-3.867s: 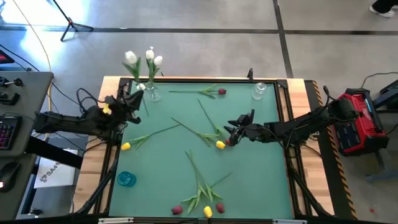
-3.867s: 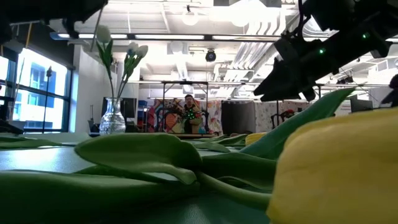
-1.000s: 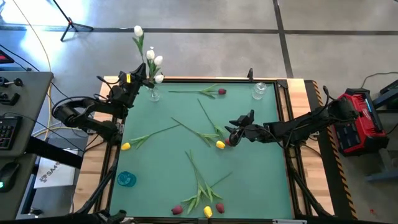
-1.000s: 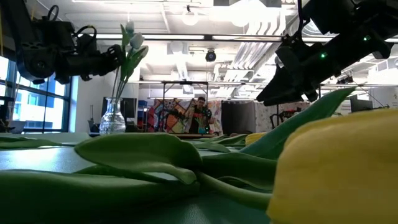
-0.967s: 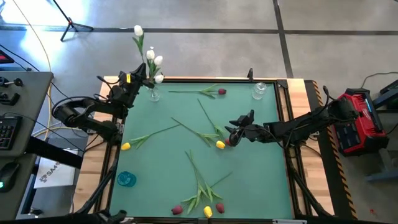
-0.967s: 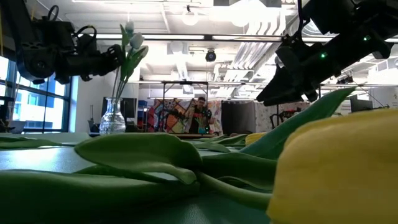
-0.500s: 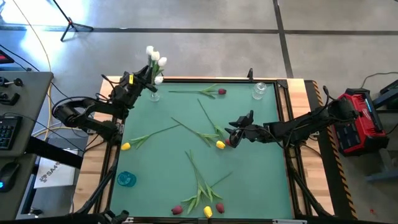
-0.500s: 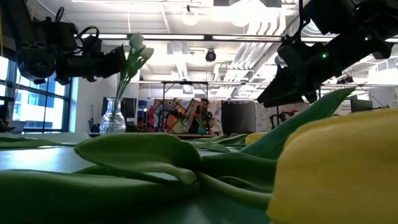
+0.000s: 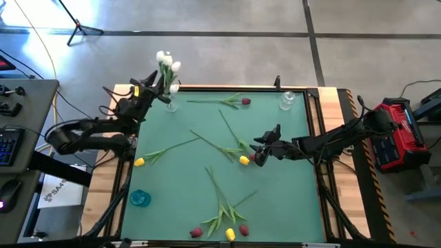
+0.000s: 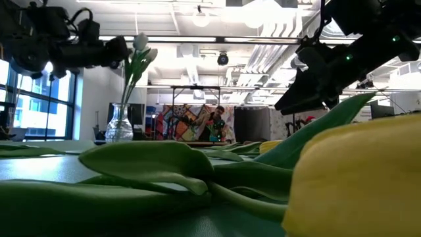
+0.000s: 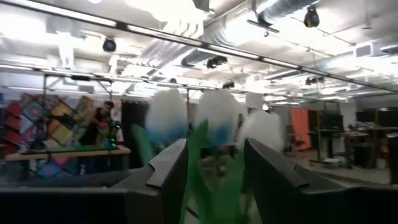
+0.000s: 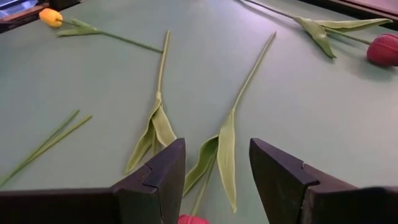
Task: Sort flowers into vase by color
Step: Put the red flower into the right transparent vase
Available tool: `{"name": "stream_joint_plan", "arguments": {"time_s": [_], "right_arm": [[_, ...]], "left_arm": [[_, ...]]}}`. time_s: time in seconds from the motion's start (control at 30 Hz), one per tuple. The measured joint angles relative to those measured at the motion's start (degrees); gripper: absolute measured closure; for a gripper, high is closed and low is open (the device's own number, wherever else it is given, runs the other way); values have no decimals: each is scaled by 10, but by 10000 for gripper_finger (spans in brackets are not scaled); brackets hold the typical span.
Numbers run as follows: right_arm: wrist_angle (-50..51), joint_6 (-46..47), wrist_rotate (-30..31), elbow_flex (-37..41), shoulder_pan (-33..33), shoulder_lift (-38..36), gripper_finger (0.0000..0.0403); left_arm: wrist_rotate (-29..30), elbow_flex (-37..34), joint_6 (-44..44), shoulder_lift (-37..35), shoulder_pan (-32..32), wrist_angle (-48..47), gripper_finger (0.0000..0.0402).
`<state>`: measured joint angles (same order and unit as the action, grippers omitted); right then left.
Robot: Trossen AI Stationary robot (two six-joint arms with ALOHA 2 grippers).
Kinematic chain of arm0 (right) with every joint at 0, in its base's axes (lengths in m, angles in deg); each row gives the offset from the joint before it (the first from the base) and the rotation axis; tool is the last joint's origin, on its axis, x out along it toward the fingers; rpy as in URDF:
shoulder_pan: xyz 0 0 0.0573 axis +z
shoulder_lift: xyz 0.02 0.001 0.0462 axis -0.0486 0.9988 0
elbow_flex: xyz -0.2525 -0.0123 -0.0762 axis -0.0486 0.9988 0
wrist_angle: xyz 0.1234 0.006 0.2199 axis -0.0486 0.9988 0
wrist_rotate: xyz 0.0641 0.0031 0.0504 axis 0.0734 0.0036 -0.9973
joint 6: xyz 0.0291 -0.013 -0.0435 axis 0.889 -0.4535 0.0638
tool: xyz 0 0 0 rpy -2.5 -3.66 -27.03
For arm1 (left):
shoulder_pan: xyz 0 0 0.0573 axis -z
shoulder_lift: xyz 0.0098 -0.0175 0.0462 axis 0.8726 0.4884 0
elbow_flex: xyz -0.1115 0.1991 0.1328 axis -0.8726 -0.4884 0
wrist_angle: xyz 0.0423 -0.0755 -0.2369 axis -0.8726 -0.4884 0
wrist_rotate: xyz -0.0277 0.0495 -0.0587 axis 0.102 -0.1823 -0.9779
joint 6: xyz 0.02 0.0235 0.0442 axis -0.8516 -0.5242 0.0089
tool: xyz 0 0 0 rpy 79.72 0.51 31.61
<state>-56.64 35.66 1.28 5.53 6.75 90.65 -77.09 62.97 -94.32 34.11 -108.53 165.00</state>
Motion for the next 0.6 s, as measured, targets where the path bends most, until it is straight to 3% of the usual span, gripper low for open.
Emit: {"name": "stream_joint_plan", "arguments": {"time_s": [0.27,0.47,0.6], "right_arm": [[10,19,10,0,-2,0,235],[12,28,99,0,-1,0,235],[8,50,96,0,-7,0,235]], "left_arm": [[38,0,-57,-120,14,-62,254],[79,0,-125,-186,54,-76,254],[103,0,-167,-224,92,-122,263]]}}
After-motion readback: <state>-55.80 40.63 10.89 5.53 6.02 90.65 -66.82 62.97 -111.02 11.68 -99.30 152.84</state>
